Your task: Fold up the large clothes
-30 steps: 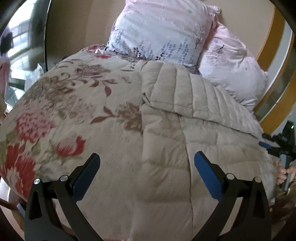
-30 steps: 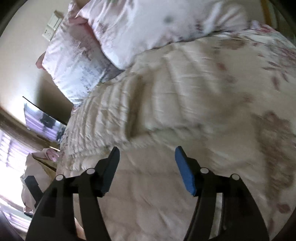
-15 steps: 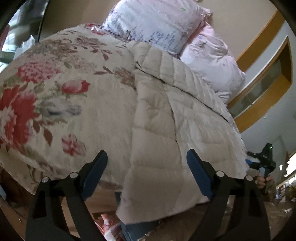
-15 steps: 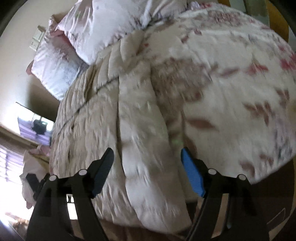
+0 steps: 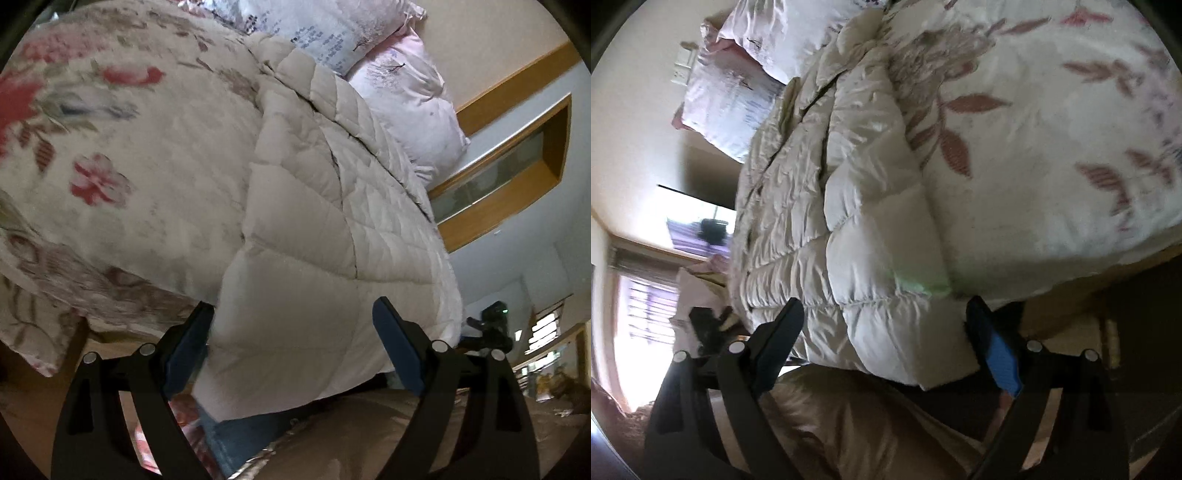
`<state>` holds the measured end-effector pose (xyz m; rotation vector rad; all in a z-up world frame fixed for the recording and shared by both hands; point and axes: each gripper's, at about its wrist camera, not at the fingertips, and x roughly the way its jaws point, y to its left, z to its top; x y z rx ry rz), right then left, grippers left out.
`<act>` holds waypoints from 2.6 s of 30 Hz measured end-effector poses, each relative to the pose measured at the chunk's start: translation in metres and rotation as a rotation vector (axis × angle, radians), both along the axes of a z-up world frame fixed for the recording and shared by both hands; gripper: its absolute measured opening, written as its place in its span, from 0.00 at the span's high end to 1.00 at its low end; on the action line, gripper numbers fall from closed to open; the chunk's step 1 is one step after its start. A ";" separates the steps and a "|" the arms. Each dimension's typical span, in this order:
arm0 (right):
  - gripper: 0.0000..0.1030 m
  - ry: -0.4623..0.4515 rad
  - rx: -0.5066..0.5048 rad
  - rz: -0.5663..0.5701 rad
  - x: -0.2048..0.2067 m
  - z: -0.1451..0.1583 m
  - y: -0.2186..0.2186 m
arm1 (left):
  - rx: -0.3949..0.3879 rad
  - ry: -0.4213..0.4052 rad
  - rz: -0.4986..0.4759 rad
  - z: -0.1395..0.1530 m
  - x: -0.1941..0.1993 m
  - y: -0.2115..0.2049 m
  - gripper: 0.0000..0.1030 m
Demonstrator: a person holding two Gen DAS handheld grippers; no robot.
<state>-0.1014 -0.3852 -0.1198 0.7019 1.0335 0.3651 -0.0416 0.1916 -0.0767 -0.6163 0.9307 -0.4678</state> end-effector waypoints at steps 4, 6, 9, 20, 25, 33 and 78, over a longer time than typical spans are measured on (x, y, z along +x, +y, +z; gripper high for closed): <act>0.50 0.011 0.013 0.036 0.000 -0.011 0.010 | -0.035 0.026 -0.016 -0.010 0.001 -0.004 0.25; 0.61 -0.006 0.015 0.059 -0.004 -0.010 0.016 | -0.048 0.037 -0.021 -0.013 0.001 -0.004 0.34; 0.73 -0.046 0.000 0.091 -0.007 -0.001 0.027 | -0.076 0.032 -0.041 -0.013 -0.003 -0.002 0.52; 0.84 -0.347 -0.110 0.111 -0.012 0.078 0.059 | -0.067 -0.127 -0.081 0.040 -0.010 -0.005 0.86; 0.84 -0.485 -0.235 -0.001 -0.010 0.112 0.062 | -0.022 -0.244 -0.026 0.078 0.002 -0.002 0.87; 0.84 -0.671 -0.541 -0.209 0.014 0.154 0.091 | -0.012 -0.315 0.152 0.110 0.052 0.007 0.87; 0.31 -0.364 -0.262 -0.408 0.339 0.141 0.049 | -0.122 -0.098 0.302 0.085 0.328 -0.007 0.53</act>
